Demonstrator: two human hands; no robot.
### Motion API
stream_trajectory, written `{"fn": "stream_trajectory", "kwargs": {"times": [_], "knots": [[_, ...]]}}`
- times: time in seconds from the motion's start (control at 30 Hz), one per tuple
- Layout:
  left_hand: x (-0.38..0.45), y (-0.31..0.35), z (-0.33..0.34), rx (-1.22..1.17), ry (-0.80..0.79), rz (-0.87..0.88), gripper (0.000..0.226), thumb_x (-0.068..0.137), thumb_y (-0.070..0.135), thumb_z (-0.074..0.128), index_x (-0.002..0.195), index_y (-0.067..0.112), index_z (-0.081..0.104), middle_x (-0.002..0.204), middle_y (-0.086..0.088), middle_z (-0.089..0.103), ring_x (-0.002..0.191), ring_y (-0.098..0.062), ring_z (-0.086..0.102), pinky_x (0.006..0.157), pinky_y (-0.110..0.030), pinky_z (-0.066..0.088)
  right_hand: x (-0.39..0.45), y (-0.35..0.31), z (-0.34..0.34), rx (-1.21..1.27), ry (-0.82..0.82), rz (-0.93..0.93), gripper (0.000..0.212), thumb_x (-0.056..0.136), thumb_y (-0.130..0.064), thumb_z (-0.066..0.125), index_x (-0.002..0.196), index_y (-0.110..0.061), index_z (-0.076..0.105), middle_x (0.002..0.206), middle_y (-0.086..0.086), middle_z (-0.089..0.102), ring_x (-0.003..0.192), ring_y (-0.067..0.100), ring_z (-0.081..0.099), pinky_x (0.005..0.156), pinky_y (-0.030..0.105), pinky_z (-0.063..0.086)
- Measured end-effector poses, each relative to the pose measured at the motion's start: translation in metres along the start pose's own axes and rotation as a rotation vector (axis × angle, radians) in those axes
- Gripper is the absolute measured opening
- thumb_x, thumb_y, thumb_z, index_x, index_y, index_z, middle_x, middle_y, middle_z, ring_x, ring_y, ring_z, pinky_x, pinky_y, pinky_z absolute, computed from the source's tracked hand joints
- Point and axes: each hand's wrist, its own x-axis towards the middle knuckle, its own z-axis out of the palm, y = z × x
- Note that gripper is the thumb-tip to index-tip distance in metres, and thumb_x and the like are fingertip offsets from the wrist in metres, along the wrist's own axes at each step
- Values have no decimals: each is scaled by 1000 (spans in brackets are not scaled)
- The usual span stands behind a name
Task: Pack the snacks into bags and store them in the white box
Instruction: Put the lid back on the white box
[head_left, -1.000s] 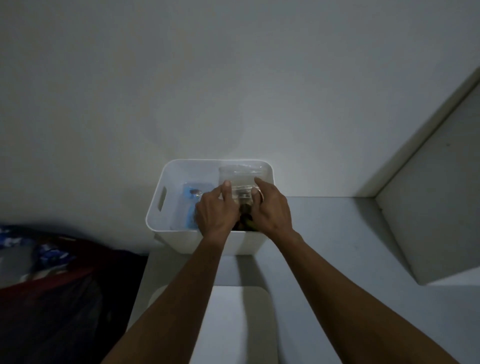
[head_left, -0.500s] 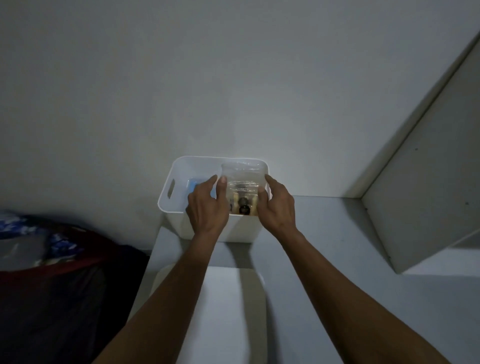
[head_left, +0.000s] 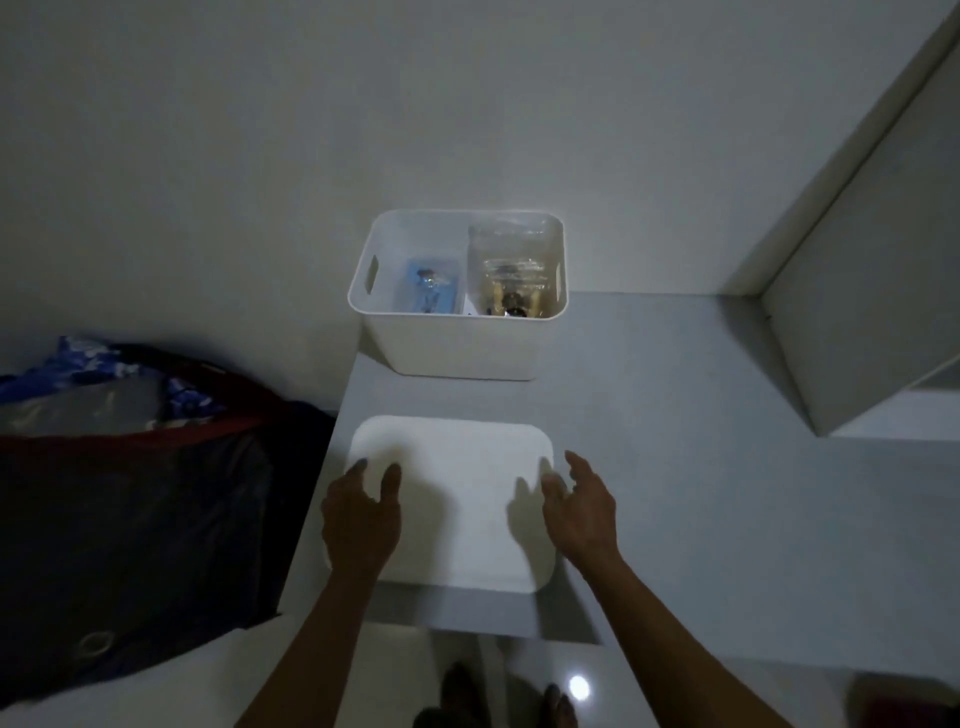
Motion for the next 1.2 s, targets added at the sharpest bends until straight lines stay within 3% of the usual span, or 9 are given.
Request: {"fn": "stream_trajectory", "kwargs": {"times": [0.1, 0.37, 0.53, 0.63, 0.8, 0.87, 0.97, 1.03, 1.2], "knots": [[7, -40, 3, 77, -85, -128, 77, 90, 61, 48, 147, 10, 39, 147, -19, 42, 136, -38, 38, 108, -54, 36, -9, 20, 19, -39, -47, 123, 59, 98, -35, 51, 149, -13, 33, 146, 15, 48, 132, 31, 48, 110, 38, 36], [36, -67, 13, 120, -207, -200, 82, 91, 56, 53, 154, 13, 22, 150, -19, 38, 137, -41, 36, 106, -56, 36, -18, 21, 54, 64, 18, 268, 60, 100, -35, 50, 152, -14, 29, 151, 13, 42, 136, 33, 41, 114, 42, 31], [45, -69, 12, 28, -171, -225, 83, 88, 52, 62, 150, 7, 30, 145, -23, 42, 134, -42, 40, 105, -54, 39, -21, 17, 59, 198, 102, 339, 61, 95, -37, 58, 148, -13, 37, 149, 10, 45, 134, 31, 44, 114, 43, 34], [48, -77, 6, 21, -188, -230, 83, 81, 54, 69, 142, 2, 44, 135, -27, 51, 125, -45, 48, 104, -50, 42, -23, 15, 55, 237, 123, 361, 64, 92, -37, 63, 146, -12, 39, 145, 12, 47, 130, 31, 47, 110, 48, 39], [45, -76, -17, -53, -120, -190, 84, 60, 57, 83, 122, 4, 62, 114, -23, 63, 98, -39, 63, 87, -47, 54, -41, 0, 41, 286, 140, 329, 73, 80, -29, 78, 142, -9, 45, 138, 12, 53, 120, 32, 53, 103, 50, 46], [40, -63, -40, -133, -70, -143, 85, 53, 58, 85, 115, 5, 65, 108, -18, 65, 92, -34, 65, 81, -45, 56, -53, -10, 32, 305, 156, 296, 65, 75, -27, 83, 131, -11, 56, 125, 10, 61, 107, 29, 59, 93, 50, 53], [32, -35, -76, -266, -43, -67, 63, 52, 49, 89, 97, 11, 68, 94, -7, 68, 82, -26, 66, 71, -41, 57, -72, -27, 15, 364, 198, 222, 55, 68, -22, 88, 116, -21, 62, 107, -1, 65, 94, 24, 63, 82, 49, 57], [30, -14, -97, -313, -44, -13, 51, 57, 36, 91, 96, 13, 67, 91, -2, 68, 81, -22, 65, 71, -36, 54, -81, -42, 4, 361, 238, 153, 67, 62, -27, 91, 121, -26, 60, 109, -4, 65, 97, 23, 64, 83, 50, 58], [39, 45, -129, -352, 40, 147, 66, 58, 35, 92, 114, 12, 65, 108, -2, 67, 96, -24, 63, 87, -39, 53, -72, -89, -26, 261, 320, -39, 86, 63, -41, 88, 138, -29, 48, 133, -2, 56, 114, 24, 58, 92, 51, 54]]}}
